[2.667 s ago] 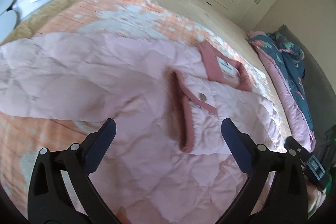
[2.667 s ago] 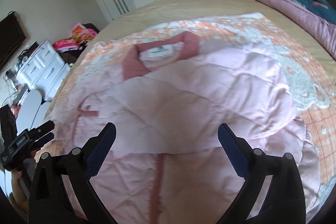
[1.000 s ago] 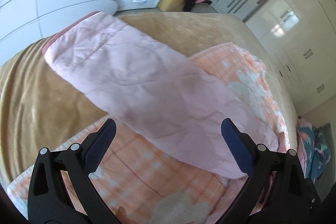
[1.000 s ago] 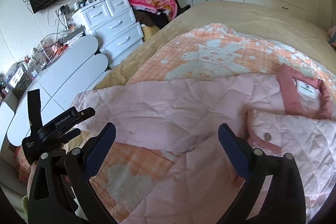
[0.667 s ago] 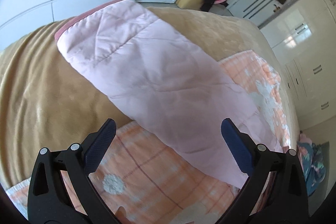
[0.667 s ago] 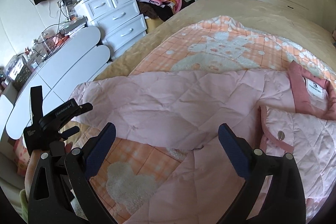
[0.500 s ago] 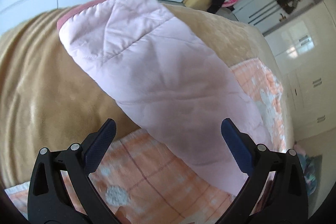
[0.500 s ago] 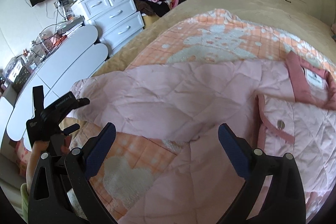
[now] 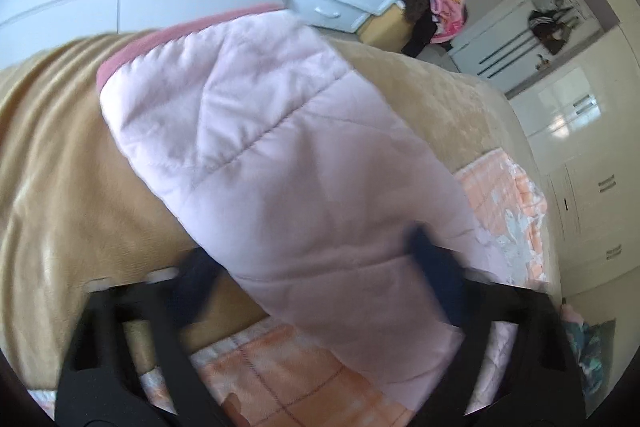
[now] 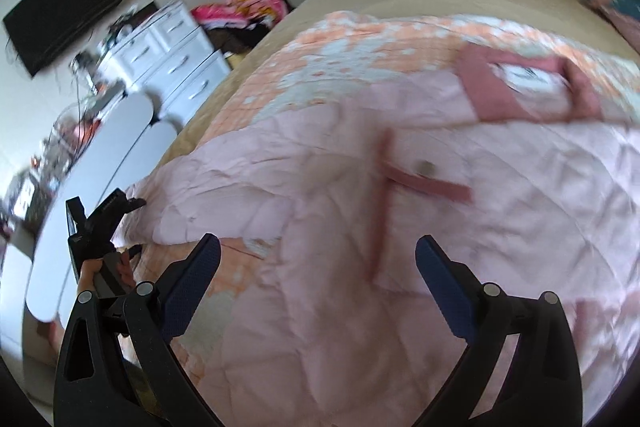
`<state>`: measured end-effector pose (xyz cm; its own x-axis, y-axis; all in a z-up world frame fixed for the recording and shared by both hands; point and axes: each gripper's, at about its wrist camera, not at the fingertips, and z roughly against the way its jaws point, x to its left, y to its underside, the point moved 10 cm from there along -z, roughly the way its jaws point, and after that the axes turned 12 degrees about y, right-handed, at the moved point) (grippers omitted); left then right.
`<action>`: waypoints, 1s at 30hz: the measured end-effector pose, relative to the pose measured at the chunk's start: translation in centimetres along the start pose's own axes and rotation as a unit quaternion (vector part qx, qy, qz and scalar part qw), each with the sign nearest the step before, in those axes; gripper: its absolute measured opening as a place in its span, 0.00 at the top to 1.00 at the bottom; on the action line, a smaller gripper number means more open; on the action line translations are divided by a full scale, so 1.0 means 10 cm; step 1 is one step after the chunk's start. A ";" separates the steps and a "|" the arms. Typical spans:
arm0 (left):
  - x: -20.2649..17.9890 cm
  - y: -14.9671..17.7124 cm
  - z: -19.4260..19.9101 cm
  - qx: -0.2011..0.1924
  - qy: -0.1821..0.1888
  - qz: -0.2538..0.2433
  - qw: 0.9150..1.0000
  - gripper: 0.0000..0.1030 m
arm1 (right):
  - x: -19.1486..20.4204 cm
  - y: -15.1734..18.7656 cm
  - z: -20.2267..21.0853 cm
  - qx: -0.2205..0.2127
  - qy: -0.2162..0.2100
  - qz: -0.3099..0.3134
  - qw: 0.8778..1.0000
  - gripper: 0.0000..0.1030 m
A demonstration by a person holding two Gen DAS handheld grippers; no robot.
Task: Fold large clothes
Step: 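Move the left tool to the cuff of the other sleeve, then close the left tool on the other sleeve cuff, then lift the sleeve with the left tool and carry it across the jacket front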
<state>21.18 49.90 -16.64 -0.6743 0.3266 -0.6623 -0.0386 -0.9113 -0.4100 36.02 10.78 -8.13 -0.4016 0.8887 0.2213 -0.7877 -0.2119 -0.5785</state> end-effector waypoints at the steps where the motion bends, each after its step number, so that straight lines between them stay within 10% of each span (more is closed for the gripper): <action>1: -0.05 -0.01 0.04 -0.006 0.005 -0.009 1.000 0.68 | -0.08 0.02 0.04 -0.002 0.005 -0.006 1.000 0.05; 4: -0.31 -0.07 0.18 -0.014 0.029 -0.059 0.998 0.88 | -0.38 0.06 0.20 -0.010 0.015 -0.038 0.999 0.05; 30: -2.23 0.35 1.46 -0.096 0.180 -0.224 0.953 0.90 | -1.94 0.38 0.96 -0.068 0.128 -0.129 0.981 0.05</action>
<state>25.27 35.71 5.86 -0.3232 0.7691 -0.5514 -0.1052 -0.6083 -0.7867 36.33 -11.22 -7.07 -0.0527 0.9822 0.1806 -0.7711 0.0748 -0.6322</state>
